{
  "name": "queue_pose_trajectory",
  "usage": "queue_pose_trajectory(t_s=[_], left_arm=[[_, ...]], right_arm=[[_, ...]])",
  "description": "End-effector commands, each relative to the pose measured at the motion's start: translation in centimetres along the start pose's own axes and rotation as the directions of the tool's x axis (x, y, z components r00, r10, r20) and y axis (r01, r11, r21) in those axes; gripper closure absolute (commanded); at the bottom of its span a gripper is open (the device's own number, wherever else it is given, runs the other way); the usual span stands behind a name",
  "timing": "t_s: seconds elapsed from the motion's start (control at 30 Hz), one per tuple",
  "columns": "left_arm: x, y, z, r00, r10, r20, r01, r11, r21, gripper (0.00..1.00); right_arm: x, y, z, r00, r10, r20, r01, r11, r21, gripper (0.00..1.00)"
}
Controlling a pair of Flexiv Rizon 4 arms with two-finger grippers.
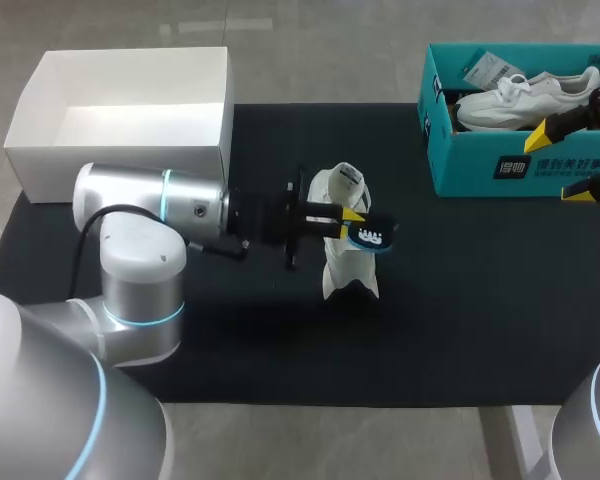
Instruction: Take the shoe out of the shoebox, open the shoe tongue, remove and reinsert the insole, then place the shoe into the shoebox
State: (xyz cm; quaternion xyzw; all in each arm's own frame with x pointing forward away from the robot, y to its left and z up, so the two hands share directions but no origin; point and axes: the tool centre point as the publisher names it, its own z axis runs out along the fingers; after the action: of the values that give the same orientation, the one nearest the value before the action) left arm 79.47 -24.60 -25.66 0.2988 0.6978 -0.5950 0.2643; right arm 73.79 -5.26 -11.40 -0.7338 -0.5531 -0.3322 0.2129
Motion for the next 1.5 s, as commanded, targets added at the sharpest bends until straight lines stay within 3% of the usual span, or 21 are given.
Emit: queue_pose_trajectory(t_s=[0.03,0.23,0.53,1.1,1.5], left_arm=[[0.2,-0.3,-1.1,1.0,-0.003,-0.006,0.003,1.0,-0.031,1.0],[0.7,1.4,-2.2,0.999,-0.036,-0.014,0.035,0.996,-0.076,1.0],[1.8,3.7,-2.2,0.997,-0.067,-0.038,0.062,0.99,-0.126,1.0],[0.8,-0.5,-2.3,1.0,0.005,-0.029,-0.007,0.999,-0.048,1.0],[2.8,2.5,-0.9,0.999,-0.039,-0.021,0.037,0.996,-0.081,1.0]], right_arm=[[0.1,0.1,0.1,1.0,0.002,0.003,-0.002,1.0,0.001,0.0],[0.1,0.1,0.1,1.0,0.002,0.003,-0.002,1.0,0.001,0.0],[0.1,0.1,0.1,1.0,0.002,0.003,-0.002,1.0,0.001,0.0],[0.1,0.1,0.1,1.0,0.002,0.003,-0.002,1.0,0.001,0.0],[0.1,0.1,0.1,1.0,0.002,0.003,-0.002,1.0,0.001,0.0]])
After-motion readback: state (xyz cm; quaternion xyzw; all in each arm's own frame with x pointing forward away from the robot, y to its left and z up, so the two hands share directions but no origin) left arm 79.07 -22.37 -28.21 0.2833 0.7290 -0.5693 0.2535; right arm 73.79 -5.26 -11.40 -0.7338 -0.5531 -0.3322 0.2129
